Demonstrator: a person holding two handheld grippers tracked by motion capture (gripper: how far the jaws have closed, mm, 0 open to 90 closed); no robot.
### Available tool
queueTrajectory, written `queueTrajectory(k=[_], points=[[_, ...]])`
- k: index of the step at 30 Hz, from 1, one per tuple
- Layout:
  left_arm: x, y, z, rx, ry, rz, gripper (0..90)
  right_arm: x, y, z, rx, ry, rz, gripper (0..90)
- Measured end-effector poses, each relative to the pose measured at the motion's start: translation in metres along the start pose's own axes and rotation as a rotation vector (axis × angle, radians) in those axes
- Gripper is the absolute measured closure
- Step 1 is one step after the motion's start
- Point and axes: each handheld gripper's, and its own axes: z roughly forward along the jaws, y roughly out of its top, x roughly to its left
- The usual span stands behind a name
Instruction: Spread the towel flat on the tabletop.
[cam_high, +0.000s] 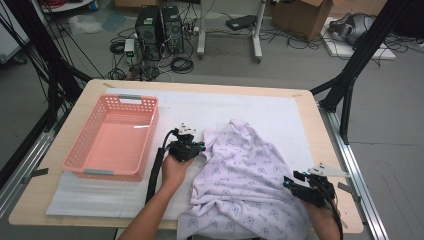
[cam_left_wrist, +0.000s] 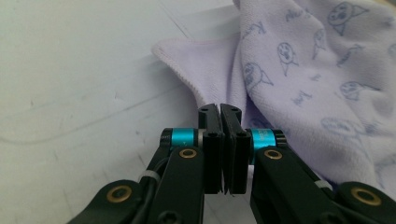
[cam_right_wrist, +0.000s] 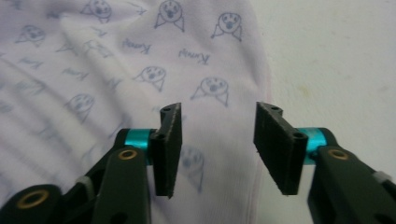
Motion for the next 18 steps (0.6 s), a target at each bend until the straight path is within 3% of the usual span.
queueTrajectory(k=[5, 10, 11, 13, 14, 18], points=[[-0.002, -0.011, -0.013, -0.011, -0.016, 0.007, 87.2, -0.002, 0.021, 0.033, 0.051, 0.002, -0.041, 47.6], [-0.004, -0.017, -0.020, 0.006, -0.035, 0.015, 87.3, 0.004, 0.035, 0.062, 0.085, 0.060, -0.055, 59.9], [-0.004, -0.017, -0.021, 0.005, -0.035, 0.022, 87.2, 0.006, 0.035, 0.066, 0.090, 0.054, -0.061, 61.1], [-0.005, -0.020, -0.023, 0.003, -0.040, 0.020, 87.2, 0.009, 0.036, 0.066, 0.085, 0.041, -0.076, 73.6], [-0.004, -0.021, -0.024, 0.004, -0.039, 0.021, 87.2, 0.009, 0.035, 0.065, 0.092, 0.062, -0.076, 83.8], [-0.002, -0.029, -0.026, 0.002, -0.036, 0.007, 87.2, 0.010, 0.030, 0.054, 0.121, 0.089, -0.097, 87.8]])
